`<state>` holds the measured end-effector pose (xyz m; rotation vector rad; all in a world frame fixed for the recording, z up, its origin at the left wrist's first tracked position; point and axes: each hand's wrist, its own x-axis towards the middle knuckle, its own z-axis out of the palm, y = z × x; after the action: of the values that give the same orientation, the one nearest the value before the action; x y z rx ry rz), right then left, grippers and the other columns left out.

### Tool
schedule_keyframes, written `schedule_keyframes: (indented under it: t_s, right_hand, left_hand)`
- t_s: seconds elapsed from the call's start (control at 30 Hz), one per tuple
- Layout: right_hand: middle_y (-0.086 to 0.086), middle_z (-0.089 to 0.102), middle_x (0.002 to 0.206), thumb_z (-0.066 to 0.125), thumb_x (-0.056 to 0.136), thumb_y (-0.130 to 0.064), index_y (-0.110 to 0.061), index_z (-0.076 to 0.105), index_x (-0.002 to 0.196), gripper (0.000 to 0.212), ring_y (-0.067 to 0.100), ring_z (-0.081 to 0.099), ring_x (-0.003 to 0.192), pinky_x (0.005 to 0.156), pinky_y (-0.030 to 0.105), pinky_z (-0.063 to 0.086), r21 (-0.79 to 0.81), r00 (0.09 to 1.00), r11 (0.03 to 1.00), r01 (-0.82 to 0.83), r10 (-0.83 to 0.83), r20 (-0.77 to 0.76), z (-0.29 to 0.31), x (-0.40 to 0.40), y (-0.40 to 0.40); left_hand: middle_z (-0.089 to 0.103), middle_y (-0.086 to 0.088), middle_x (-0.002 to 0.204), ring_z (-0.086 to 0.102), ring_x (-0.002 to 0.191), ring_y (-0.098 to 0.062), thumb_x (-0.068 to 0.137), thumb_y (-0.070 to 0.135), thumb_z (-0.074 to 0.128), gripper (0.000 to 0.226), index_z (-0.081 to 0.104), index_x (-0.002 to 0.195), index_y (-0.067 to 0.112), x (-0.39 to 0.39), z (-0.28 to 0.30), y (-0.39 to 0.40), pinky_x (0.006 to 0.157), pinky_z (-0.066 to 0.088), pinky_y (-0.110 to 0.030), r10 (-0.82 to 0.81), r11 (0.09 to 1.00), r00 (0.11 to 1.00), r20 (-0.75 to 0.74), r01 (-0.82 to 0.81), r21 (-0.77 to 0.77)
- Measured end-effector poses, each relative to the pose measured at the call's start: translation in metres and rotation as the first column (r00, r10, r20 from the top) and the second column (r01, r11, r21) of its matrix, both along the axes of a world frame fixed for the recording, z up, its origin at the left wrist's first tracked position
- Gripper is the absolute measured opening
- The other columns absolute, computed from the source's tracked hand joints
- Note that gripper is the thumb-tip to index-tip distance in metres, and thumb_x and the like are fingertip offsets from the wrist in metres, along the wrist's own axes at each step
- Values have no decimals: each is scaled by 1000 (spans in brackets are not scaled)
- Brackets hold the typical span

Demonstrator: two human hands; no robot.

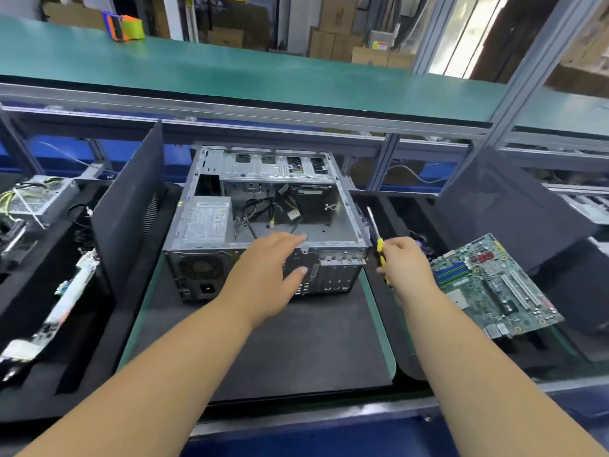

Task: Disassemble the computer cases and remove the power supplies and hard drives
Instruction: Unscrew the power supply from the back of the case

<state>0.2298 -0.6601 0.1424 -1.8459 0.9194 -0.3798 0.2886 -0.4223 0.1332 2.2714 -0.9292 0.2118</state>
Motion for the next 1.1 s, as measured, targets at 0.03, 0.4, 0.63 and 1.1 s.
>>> schedule_keyframes:
  t_s: [0.03, 0.4, 0.63, 1.1]
  right_hand:
    - [4, 60, 82, 43, 91, -20, -15, 60, 92, 18, 23, 67, 74, 50, 22, 41, 14, 1000, 1000, -6, 6, -23, -7, -2, -9]
    - [7, 58, 64, 61, 96, -22, -9, 65, 79, 22, 26, 52, 62, 54, 26, 36, -70, 879, 949, -306, 254, -404, -76, -9, -77]
    - [15, 68, 96, 59, 98, -28, -4, 63, 98, 24, 31, 63, 96, 77, 32, 46, -38, 763, 891, -453, 366, -533, -117, 4, -86]
    - [12, 56, 73, 57, 87, -14, -1, 62, 85, 14, 22, 47, 66, 62, 29, 39, 19, 805, 875, -483, 453, -382, -90, 31, -107]
  left_hand:
    - [53, 7, 139, 42, 131, -13, 92, 30, 64, 51, 51, 142, 24, -5, -2, -7, 106, 24, -17, 5, 1000, 1000, -15, -5, 0]
    - [55, 22, 107, 50, 101, -4, 91, 26, 64, 42, 58, 132, 30, -42, -20, -79, 94, 44, -26, 104, 995, 985, -139, -101, 26]
    - [56, 21, 106, 51, 99, -4, 90, 23, 65, 42, 60, 130, 31, -54, -28, -96, 93, 44, -26, 224, 975, 963, -149, -220, 38]
    - [58, 21, 102, 56, 96, -5, 89, 17, 65, 37, 65, 123, 32, -50, -6, -104, 86, 46, -24, 311, 944, 939, -146, -323, -67]
